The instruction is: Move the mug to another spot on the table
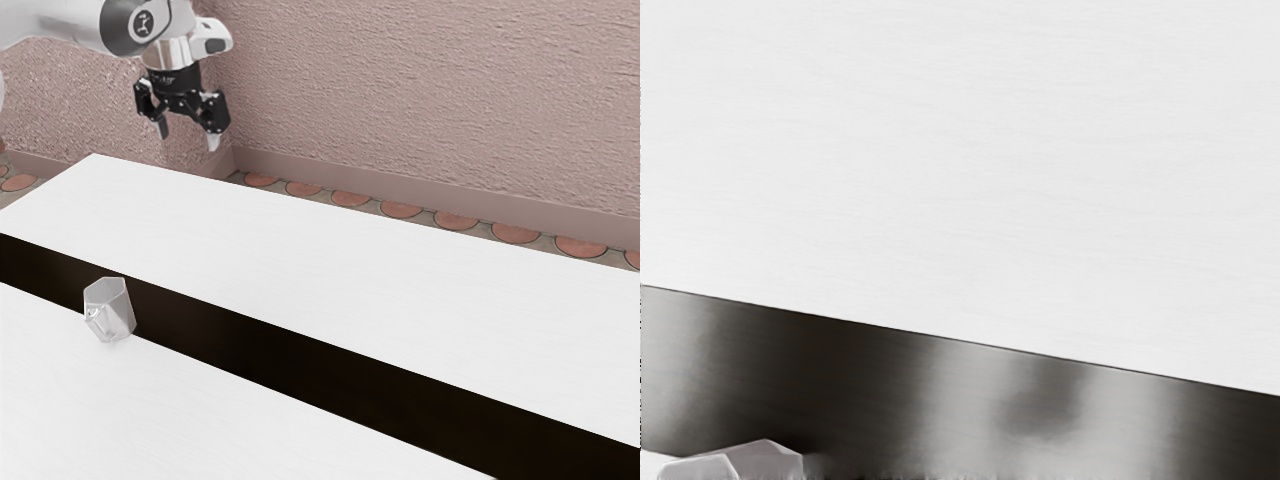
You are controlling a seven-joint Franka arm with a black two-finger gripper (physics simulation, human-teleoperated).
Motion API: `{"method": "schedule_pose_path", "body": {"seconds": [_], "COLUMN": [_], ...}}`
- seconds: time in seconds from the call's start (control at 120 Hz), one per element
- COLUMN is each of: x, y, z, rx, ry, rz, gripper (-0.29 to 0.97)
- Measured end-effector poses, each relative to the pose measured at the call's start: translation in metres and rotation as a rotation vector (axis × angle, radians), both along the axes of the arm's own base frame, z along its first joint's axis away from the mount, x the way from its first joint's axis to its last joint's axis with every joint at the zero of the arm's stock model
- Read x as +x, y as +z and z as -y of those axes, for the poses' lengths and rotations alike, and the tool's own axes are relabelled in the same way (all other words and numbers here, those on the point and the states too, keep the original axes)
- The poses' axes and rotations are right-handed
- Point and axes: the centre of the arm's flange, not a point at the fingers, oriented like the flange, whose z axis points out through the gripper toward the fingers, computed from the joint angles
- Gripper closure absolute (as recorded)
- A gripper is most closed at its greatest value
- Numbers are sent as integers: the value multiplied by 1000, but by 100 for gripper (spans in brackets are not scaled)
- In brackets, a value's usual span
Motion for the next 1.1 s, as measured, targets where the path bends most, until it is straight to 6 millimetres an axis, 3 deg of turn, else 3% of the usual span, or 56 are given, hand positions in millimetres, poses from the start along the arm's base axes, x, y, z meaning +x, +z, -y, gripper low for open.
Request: {"method": "schedule_pose_path", "body": {"seconds": [0.1,0.2,0.267,0.367,0.467,0.55,0.608,0.658,0.742,0.967,1.1], "x": [0,-6,-30,-63,-96,-138,-165,-177,-182,-165,-161], "y": [-13,-54,-88,-130,-145,-159,-173,-181,-196,-264,-290], "z": [-5,-17,-43,-66,-76,-78,-92,-104,-117,-154,-171], "rx": [-1,3,7,-3,-17,-47,-77,-96,-113,-107,-95], "ry": [17,47,100,155,195,223,263,295,329,401,424], "rz": [-23,-108,-190,-291,-325,-325,-313,-295,-265,-230,-209], "gripper": [0,0,0,0,0,0,0,0,0,0,9]}}
